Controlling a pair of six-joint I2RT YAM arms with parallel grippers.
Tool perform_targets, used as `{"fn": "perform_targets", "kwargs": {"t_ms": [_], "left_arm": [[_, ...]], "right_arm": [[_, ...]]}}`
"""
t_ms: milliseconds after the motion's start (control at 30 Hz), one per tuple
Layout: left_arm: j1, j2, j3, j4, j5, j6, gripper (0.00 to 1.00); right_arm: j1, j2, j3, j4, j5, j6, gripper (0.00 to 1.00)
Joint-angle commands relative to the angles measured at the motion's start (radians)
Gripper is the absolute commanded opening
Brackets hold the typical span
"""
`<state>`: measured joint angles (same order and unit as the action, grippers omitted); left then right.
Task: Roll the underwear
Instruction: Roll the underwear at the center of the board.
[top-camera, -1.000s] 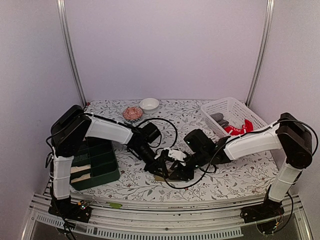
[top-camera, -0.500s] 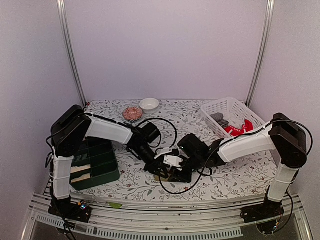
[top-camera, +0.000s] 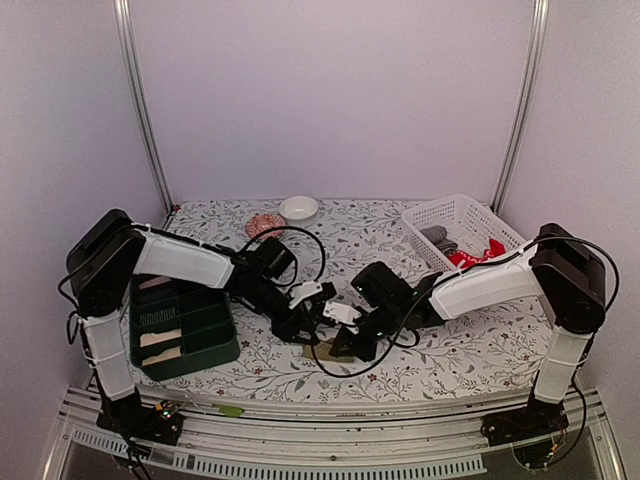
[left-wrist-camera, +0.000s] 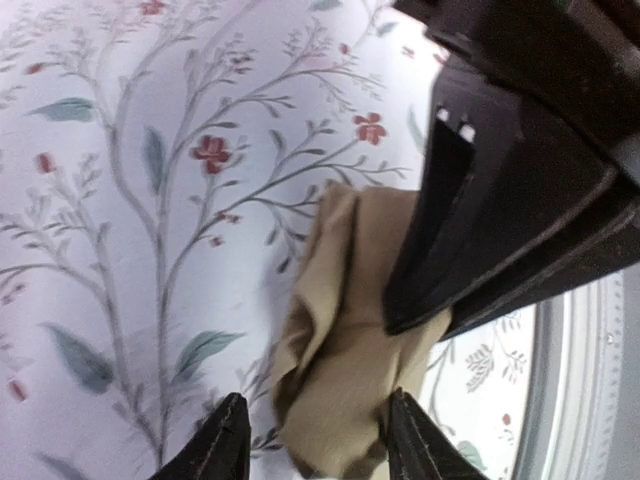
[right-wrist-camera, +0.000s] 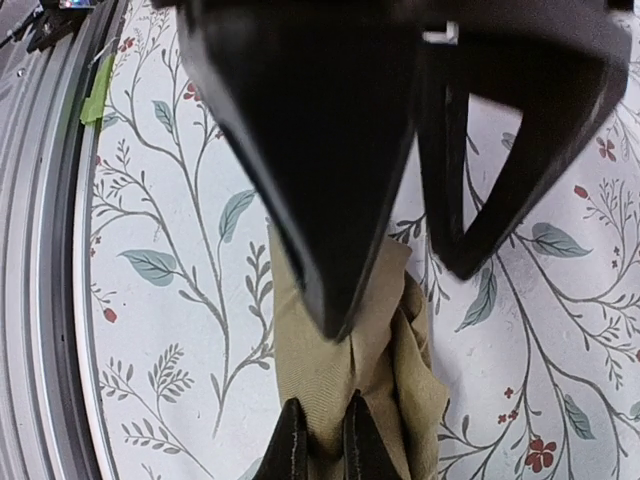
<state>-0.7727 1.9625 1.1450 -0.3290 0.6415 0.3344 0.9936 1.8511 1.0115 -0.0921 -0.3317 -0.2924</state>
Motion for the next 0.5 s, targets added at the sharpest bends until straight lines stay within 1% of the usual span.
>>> {"fn": "perform_targets", "kwargs": {"t_ms": [0, 167, 233, 300, 400, 467], "left_arm": [[0.070, -0.136, -0.084, 0.152, -0.208, -0.114, 0.48], [0.087, -0.292, -0.223, 0.285, -0.332, -0.174, 0.50], [0.087, -0.345, -0.252, 0.317, -0.364, -0.223, 0.50], [0.086, -0.398, -0.273, 0.358, -0.404, -0.324, 0.49], [0.072, -0.472, -0.308, 0.433, -0.431, -0.494, 0.50], [0.051, -0.513, -0.336, 0.483, -0.451, -0.567, 0.50]], "right_arm": [[-0.049, 0.044, -0.006, -0.090, -0.172, 0.135, 0.00], [-0.151, 0.085, 0.034, -0.110, -0.331, 0.252, 0.00], [-0.182, 0.108, 0.059, -0.116, -0.385, 0.305, 0.00], [-0.210, 0.132, 0.085, -0.115, -0.422, 0.366, 0.00], [-0.232, 0.161, 0.110, -0.102, -0.430, 0.437, 0.00], [-0.234, 0.181, 0.124, -0.089, -0.423, 0.475, 0.00]]}}
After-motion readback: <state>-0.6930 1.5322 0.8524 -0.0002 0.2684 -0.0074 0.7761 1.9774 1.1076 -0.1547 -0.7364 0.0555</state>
